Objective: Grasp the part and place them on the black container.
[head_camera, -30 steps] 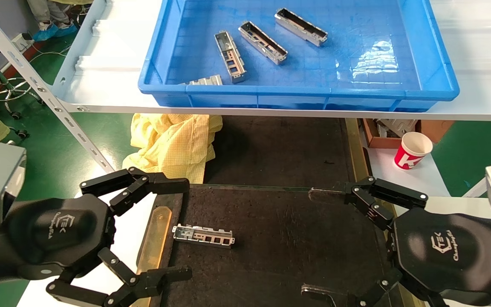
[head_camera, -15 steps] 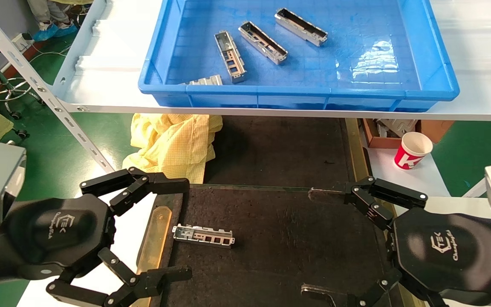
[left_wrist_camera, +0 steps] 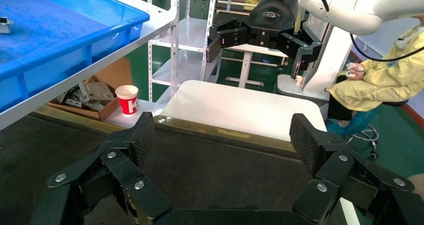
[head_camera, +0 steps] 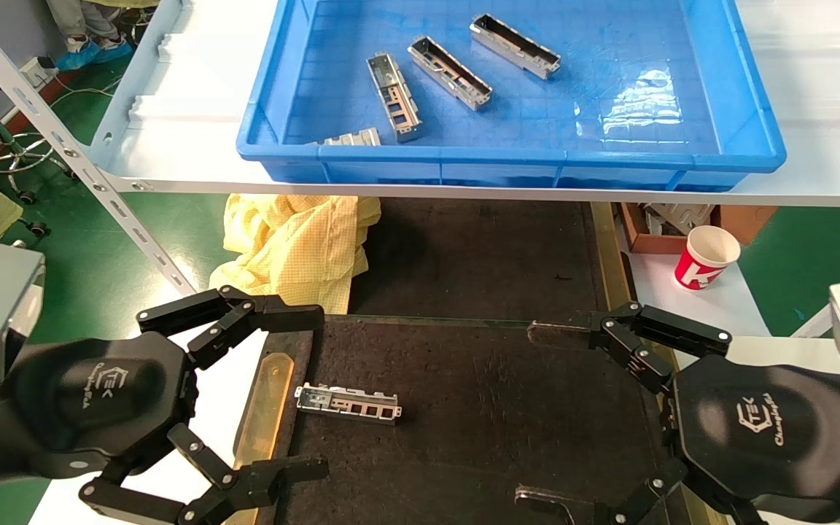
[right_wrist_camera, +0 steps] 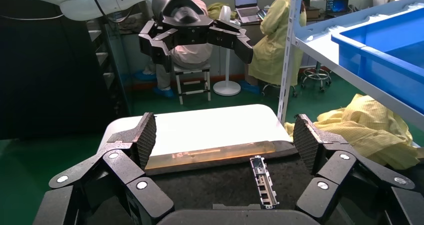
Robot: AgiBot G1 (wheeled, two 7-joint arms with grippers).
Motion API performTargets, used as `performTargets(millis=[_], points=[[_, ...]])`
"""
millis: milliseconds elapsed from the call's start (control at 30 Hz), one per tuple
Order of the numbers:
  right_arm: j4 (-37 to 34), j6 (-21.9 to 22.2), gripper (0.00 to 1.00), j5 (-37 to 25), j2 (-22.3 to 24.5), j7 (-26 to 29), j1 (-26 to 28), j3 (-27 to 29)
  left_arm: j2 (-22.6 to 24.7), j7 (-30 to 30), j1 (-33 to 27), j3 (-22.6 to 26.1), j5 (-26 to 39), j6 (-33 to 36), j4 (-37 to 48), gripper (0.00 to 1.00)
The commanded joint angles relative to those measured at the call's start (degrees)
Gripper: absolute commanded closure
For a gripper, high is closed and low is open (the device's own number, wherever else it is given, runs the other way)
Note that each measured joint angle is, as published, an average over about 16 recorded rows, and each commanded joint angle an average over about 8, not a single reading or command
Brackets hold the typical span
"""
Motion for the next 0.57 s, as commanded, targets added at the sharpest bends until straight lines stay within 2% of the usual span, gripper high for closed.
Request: performTargets(millis=[33,567], points=[[0.00,0.00,0.00,0.00,0.00,0.00,0.00,0.00,0.00,0.00,0.00,0.00,0.00,0.00,0.00,0.00],[0.00,0.00,0.00,0.00,0.00,0.00,0.00,0.00,0.00,0.00,0.00,0.00,0.00,0.00,0.00,0.00]])
